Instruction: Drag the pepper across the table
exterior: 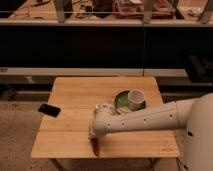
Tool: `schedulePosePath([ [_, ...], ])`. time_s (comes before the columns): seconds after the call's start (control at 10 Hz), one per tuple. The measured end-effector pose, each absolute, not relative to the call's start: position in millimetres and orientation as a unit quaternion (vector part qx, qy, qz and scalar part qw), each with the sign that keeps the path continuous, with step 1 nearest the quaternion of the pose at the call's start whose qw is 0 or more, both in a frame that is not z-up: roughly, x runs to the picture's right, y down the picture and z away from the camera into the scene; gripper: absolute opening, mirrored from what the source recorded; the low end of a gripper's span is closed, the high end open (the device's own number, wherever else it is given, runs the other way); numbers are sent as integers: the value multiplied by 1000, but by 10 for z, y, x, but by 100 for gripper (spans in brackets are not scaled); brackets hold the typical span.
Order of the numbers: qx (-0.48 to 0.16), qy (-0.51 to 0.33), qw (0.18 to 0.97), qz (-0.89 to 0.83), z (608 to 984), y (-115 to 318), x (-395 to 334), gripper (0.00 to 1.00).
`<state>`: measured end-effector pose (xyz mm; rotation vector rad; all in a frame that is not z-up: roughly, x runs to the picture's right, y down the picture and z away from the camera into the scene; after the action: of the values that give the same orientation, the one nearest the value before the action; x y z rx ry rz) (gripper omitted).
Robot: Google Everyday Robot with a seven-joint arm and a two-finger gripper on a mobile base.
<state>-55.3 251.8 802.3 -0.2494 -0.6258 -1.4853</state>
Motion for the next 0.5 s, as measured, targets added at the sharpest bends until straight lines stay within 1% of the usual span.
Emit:
schedulePosePath([
  [0.5,-132,-266,702,-647,8037,2582,-174,37],
])
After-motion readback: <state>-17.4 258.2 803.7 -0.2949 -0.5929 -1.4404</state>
